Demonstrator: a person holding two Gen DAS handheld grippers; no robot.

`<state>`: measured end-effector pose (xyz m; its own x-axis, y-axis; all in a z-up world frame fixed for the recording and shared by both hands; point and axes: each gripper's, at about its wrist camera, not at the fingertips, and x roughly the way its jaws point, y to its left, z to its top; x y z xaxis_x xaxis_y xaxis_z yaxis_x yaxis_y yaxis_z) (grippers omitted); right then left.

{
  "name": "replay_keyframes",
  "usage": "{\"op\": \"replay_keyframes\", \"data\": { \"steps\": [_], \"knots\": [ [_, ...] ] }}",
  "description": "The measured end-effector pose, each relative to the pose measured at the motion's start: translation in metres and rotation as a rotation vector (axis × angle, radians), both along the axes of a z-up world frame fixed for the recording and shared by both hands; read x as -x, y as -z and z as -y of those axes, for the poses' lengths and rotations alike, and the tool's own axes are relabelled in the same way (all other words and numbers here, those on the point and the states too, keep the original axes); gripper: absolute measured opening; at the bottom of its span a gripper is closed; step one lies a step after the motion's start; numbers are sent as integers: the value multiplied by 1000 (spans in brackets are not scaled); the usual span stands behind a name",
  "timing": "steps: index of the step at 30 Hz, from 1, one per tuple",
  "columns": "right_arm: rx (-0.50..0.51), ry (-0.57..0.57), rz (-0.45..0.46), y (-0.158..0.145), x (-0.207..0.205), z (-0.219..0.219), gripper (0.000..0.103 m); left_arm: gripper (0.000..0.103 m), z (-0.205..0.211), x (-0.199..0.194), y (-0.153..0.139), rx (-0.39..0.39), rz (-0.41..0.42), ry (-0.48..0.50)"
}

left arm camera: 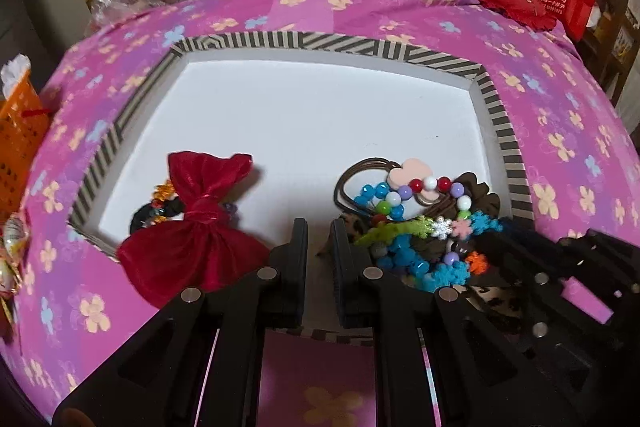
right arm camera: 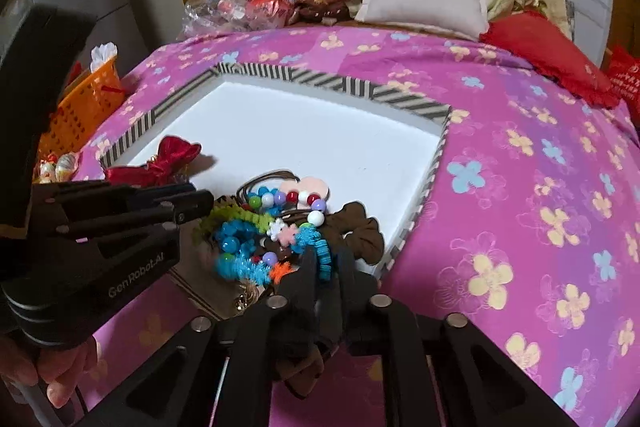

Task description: Organize jewelry

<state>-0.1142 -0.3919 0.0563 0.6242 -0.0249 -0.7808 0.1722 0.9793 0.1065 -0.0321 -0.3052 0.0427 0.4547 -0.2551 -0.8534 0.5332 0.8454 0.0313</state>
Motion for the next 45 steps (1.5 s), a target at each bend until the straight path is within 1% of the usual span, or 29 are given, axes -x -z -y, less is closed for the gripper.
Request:
{"op": "replay_keyframes", "data": {
  "steps": [2, 3, 4, 5, 8, 11, 13, 16, 17, 18, 19, 20, 21, 25, 31, 38, 45],
  "knots": [
    [-17, 21, 29, -7, 6, 4, 34, 22, -4, 2, -3, 13, -2, 0],
    [-33, 32, 45, -12, 10, 6, 35, 37, -7, 3, -5, 25, -1, -4],
    [-45, 42, 59, -17, 14, 7, 35, 50, -11, 5, -9, 45, 2, -12],
    [-49, 46, 67, -20, 18, 7, 35, 52, -15, 7, -13, 61, 6, -15],
    [-56, 58, 95, -34, 32, 4, 36, 53, -26, 16, -26, 75, 36, -27],
    [-65, 71, 120, -45, 46, -1, 41, 53, -39, 27, -39, 91, 72, -43],
    [-62, 79, 132, -51, 52, -6, 42, 54, -48, 35, -47, 100, 92, -57],
    [-62, 86, 143, -59, 61, -15, 44, 54, -61, 48, -56, 96, 136, -76],
    [-58, 86, 143, -60, 62, -18, 49, 54, -65, 53, -60, 93, 154, -83],
    [-48, 83, 146, -63, 64, -24, 56, 54, -69, 57, -63, 93, 168, -88],
    [-41, 82, 151, -64, 67, -28, 61, 54, -73, 62, -66, 93, 182, -93],
    [-31, 84, 160, -67, 69, -33, 68, 54, -77, 66, -69, 93, 195, -98],
    [-24, 84, 168, -68, 71, -36, 69, 54, -82, 70, -71, 93, 204, -102],
    [-17, 79, 176, -72, 76, -51, 70, 54, -98, 83, -80, 107, 228, -129],
    [-14, 79, 171, -73, 82, -64, 70, 54, -117, 91, -88, 131, 234, -179],
    [-13, 80, 170, -75, 86, -69, 73, 54, -124, 99, -94, 137, 255, -194],
    [-12, 73, 163, -76, 89, -72, 73, 54, -124, 105, -94, 121, 274, -197]
  ]
}}
